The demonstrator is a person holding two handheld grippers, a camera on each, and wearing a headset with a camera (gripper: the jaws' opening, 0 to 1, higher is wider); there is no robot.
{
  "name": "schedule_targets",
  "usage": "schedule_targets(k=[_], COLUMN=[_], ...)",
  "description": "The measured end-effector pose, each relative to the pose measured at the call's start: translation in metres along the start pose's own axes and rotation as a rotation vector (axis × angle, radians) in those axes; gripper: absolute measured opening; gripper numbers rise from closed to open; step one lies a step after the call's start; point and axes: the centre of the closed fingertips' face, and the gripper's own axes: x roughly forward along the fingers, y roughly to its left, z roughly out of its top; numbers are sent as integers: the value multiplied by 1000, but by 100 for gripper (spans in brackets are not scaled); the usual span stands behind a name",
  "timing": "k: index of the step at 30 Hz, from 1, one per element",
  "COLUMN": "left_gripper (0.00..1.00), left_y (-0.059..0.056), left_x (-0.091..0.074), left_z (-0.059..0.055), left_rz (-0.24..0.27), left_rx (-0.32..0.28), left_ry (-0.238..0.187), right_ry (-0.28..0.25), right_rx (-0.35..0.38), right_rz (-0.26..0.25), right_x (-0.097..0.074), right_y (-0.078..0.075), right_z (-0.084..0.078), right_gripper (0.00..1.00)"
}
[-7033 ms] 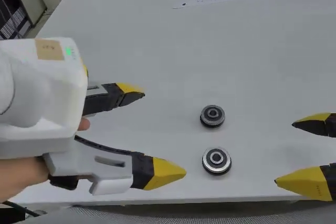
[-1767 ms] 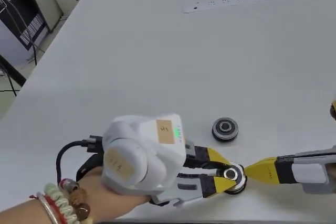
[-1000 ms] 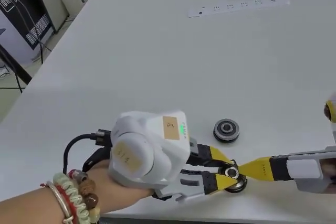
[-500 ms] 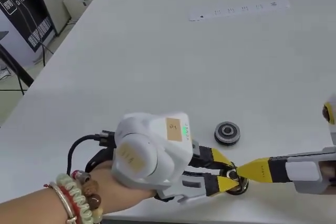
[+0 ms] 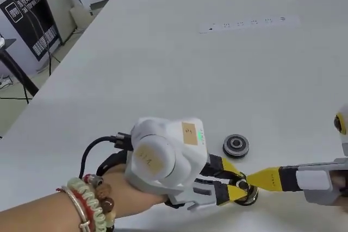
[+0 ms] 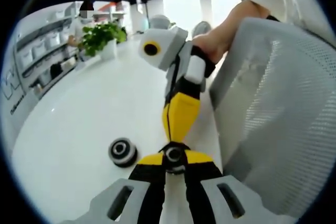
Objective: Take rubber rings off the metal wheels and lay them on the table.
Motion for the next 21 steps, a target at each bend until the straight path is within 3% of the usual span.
schedule_targets(k=[5, 14, 21], left_gripper=[14, 14, 14], left_y=[1, 2, 0], left_x=[0, 3, 3], left_z=[-1, 2, 2], left_rz=[11, 10, 10], left_rx=[-9, 11, 25], left_ry=[7, 11, 11], right_ry=[21, 18, 46], right_rx=[-21, 20, -6], right_rz=[-32, -59, -91], right_x=[1, -5, -5], right_y=[-2, 0, 2], right_z=[1, 1, 0], right_gripper=[0, 0, 0])
